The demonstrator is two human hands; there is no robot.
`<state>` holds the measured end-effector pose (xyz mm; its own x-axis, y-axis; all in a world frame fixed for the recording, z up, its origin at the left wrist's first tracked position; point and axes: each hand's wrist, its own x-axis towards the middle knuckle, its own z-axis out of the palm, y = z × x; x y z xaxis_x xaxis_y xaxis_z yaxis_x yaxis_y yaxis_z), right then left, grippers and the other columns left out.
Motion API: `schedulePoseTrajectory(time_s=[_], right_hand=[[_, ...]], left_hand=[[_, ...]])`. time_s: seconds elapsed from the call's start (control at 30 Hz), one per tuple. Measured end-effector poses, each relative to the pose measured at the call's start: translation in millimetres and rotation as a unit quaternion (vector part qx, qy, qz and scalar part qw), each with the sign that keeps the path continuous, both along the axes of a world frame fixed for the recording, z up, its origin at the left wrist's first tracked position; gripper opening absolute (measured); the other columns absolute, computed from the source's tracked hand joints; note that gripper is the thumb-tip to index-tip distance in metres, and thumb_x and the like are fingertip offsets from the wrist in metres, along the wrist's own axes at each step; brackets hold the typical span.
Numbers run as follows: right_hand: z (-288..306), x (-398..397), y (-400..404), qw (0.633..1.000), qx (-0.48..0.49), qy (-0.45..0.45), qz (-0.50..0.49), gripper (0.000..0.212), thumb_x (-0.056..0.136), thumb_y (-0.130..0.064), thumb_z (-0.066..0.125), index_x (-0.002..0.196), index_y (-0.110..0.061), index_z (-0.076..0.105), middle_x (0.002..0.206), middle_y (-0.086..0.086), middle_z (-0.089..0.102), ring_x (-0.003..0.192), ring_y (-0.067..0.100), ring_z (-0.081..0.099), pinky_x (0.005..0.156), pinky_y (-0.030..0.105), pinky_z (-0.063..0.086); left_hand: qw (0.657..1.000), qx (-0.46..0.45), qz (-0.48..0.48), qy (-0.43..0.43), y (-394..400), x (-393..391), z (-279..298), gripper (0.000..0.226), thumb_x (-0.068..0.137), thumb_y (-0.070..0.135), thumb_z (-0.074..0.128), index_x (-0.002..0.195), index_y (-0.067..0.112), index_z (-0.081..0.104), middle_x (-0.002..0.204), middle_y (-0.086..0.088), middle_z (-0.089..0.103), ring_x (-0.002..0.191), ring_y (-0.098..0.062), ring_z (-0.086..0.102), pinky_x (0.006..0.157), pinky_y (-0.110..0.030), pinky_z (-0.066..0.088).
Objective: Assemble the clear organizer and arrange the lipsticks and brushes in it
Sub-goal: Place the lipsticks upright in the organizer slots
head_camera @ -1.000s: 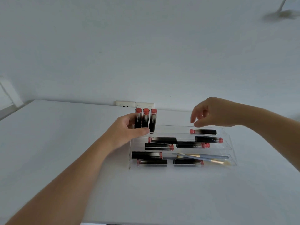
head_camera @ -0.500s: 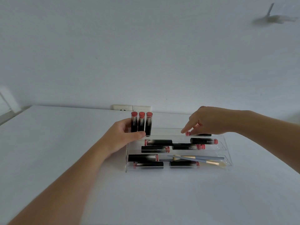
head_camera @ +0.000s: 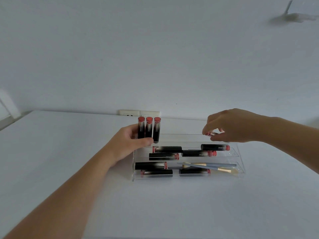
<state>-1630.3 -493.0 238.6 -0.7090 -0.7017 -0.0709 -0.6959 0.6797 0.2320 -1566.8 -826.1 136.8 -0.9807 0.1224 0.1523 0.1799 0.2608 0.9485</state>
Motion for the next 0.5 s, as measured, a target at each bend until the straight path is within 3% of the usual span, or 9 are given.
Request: schedulePoseTrajectory(time_s=[0.1,0.17,0.33,0.4,0.5], right_hand=[[-0.2,0.5,1.3,0.999,-0.041,0.006,-0.020,0.013,0.095,-0.040,0.065,0.106,-0.047,0.063,0.096,-0.028,0.060,0.079,-0.010,0.053,0.066,0.014,0.037],[0.6,1.6,-1.6,0.991,-0.128,-0.018,-0.031,0.017,0.092,-0.033,0.070,0.100,-0.046,0.064,0.091,-0.028,0.063,0.080,-0.004,0.060,0.069,0.017,0.044],[2.5,11.4,-29.9,0.902,-0.409,-0.133,-0.042,0.030,0.085,-0.020,0.080,0.109,-0.036,0.070,0.091,-0.023,0.073,0.079,0.000,0.070,0.075,0.012,0.054],[-0.2,14.7,-45.0,0.875,-0.455,-0.160,-0.047,0.027,0.083,-0.020,0.080,0.103,-0.036,0.072,0.091,-0.023,0.074,0.076,0.001,0.071,0.073,0.013,0.054],[-6.1,18.0,-67.7,0.865,-0.469,-0.173,-0.043,0.022,0.083,-0.017,0.080,0.098,-0.032,0.074,0.090,-0.021,0.075,0.075,-0.001,0.071,0.073,0.014,0.053]], left_hand=[[1.000,0.001,-0.002,-0.001,-0.1,-0.5,-0.5,0.036,0.070,0.045,0.079,0.105,0.039,0.074,0.105,0.004,0.078,0.103,-0.016,0.073,0.106,-0.046,0.048],[1.000,0.003,-0.001,-0.001,-0.3,-0.7,-0.9,0.036,0.070,0.046,0.079,0.105,0.040,0.074,0.105,0.004,0.078,0.104,-0.016,0.073,0.106,-0.047,0.048],[1.000,0.001,-0.005,0.000,0.1,-0.8,-1.2,0.037,0.070,0.048,0.080,0.105,0.041,0.074,0.104,0.006,0.078,0.102,-0.013,0.073,0.105,-0.044,0.049],[1.000,0.003,-0.005,-0.001,0.0,-1.4,-1.7,0.037,0.070,0.048,0.080,0.106,0.041,0.074,0.104,0.006,0.078,0.102,-0.014,0.073,0.105,-0.044,0.049],[1.000,0.008,-0.006,0.002,-0.3,-2.0,-2.7,0.035,0.070,0.045,0.080,0.104,0.039,0.075,0.102,0.003,0.078,0.099,-0.017,0.074,0.100,-0.041,0.053]])
